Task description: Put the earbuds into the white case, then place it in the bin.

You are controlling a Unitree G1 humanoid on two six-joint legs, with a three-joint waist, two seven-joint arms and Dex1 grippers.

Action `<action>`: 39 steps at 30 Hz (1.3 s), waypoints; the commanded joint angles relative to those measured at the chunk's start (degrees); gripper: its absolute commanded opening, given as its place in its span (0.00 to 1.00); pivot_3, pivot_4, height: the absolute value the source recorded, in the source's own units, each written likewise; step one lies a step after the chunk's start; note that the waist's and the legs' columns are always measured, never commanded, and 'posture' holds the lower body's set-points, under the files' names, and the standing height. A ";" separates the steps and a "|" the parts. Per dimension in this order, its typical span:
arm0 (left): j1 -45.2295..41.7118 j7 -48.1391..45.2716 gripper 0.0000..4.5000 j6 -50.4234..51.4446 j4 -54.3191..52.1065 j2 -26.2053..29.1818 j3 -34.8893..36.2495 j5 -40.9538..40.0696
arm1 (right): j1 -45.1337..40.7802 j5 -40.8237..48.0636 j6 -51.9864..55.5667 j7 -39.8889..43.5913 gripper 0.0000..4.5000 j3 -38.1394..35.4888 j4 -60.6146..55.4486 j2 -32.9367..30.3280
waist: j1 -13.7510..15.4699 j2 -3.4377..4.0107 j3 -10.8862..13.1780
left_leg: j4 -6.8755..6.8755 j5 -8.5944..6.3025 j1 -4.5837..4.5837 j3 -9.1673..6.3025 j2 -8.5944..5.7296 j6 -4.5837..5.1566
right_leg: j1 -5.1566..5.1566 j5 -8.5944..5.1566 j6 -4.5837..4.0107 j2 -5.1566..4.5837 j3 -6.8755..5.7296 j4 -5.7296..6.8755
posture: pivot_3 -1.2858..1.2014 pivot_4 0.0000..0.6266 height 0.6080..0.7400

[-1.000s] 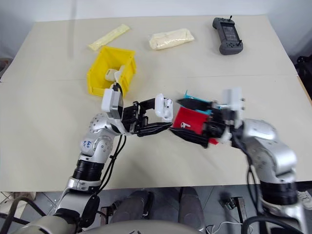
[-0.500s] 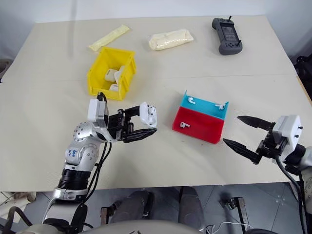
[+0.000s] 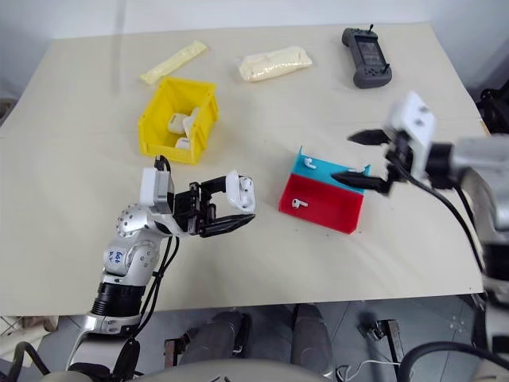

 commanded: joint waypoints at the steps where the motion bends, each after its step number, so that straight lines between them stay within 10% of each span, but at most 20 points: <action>1: 0.12 0.79 0.62 -1.35 -1.40 -0.63 -0.45 -0.18 | -10.50 -11.29 0.19 2.79 0.99 11.21 13.35 4.30 | 0.04 -0.01 0.00 | 0.00 0.00 -0.01 0.02 -0.01 0.00 | 0.00 0.01 -0.01 0.00 0.00 0.00 | 0.52 0.24 1.00; 14: 1.53 2.68 0.62 -3.69 -1.92 -1.00 -1.02 0.52 | -30.81 -30.41 -17.46 4.21 0.99 21.99 51.41 22.10 | -1.88 0.01 -0.01 | 0.01 -0.01 -0.10 -0.03 -0.03 -0.01 | -0.10 0.02 -0.02 -0.03 -0.10 0.21 | 0.52 0.24 1.00; 31: 3.33 3.65 0.62 -4.27 -2.70 1.14 0.25 0.09 | -33.40 -35.84 -22.32 2.79 0.99 19.68 60.27 31.47 | -3.17 0.06 -0.04 | 0.02 -0.03 -0.02 -0.02 -0.03 -0.07 | -0.24 -0.07 -0.20 -0.04 -0.11 0.59 | 0.52 0.24 1.00; 39: 4.12 3.96 0.62 -4.24 -3.37 2.46 1.38 -0.33 | -33.33 -38.73 -24.22 3.37 0.52 20.05 61.61 31.21 | -3.16 0.10 -0.06 | 0.04 -0.03 0.02 -0.03 -0.05 -0.07 | -0.22 -0.07 -0.20 -0.06 -0.11 0.63 | 0.52 0.24 1.00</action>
